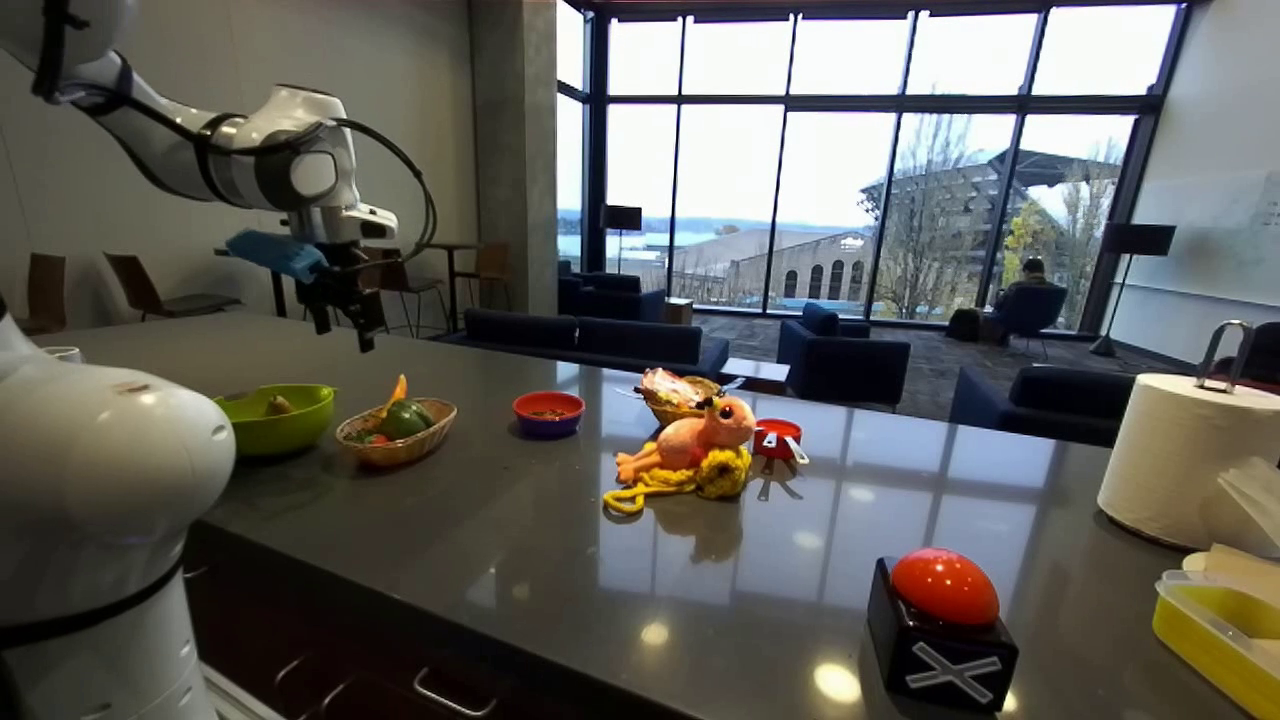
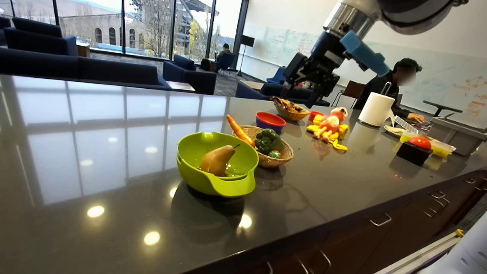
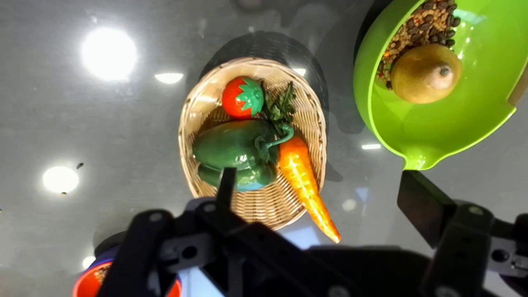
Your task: Take the carrot out of the bowl
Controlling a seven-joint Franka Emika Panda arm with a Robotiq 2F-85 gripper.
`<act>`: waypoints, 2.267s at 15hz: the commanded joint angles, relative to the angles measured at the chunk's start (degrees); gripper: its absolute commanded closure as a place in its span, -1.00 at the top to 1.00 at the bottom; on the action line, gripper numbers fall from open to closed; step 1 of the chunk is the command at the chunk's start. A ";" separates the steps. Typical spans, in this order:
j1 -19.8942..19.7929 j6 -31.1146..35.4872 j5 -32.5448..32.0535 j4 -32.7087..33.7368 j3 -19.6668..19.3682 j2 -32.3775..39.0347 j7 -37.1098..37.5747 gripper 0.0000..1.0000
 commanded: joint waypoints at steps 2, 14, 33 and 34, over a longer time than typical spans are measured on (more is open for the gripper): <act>2.06 7.76 -1.75 4.69 0.15 11.03 -4.94 1.00; 1.60 11.45 -7.79 18.57 -2.13 30.19 -23.40 1.00; -0.48 11.92 -3.59 23.94 -0.05 41.47 -31.31 0.36; -0.48 11.99 -3.76 23.89 -0.07 41.54 -31.11 0.23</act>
